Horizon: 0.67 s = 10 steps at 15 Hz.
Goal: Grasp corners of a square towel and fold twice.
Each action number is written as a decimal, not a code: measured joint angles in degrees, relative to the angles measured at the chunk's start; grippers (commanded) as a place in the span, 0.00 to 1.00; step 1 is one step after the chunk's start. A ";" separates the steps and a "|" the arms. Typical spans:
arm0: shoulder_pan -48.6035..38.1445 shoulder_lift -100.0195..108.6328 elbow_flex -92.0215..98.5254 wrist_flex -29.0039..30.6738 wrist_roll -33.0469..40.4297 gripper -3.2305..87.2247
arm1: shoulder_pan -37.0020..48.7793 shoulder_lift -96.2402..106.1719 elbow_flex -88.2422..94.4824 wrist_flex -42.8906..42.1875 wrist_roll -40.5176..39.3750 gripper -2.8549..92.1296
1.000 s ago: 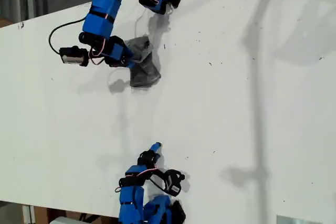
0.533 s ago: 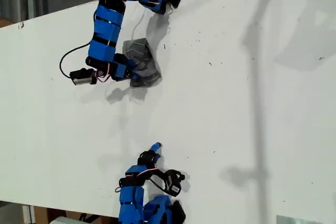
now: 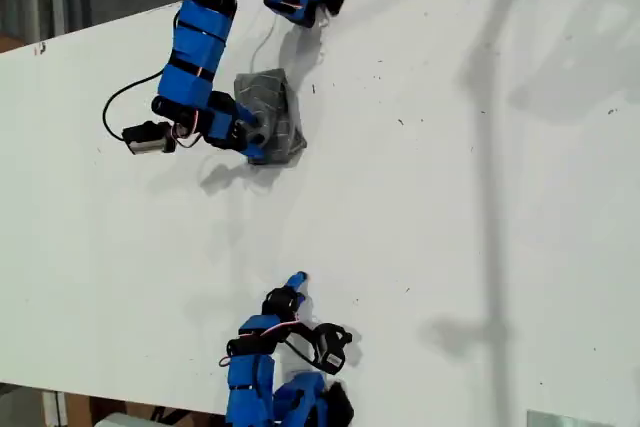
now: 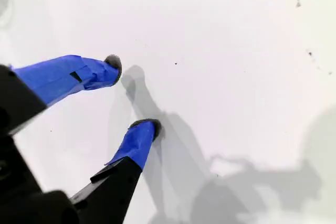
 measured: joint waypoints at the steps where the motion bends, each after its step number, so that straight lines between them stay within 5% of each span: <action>1: 0.00 0.00 0.00 0.00 0.00 0.25 | 0.44 2.64 0.00 1.32 -0.44 0.34; 6: 0.00 0.00 0.00 0.00 0.00 0.25 | 3.25 12.30 -0.26 5.10 -1.41 0.26; 10: 0.00 0.00 0.00 0.00 0.00 0.25 | 5.27 14.24 16.52 -4.13 -0.09 0.25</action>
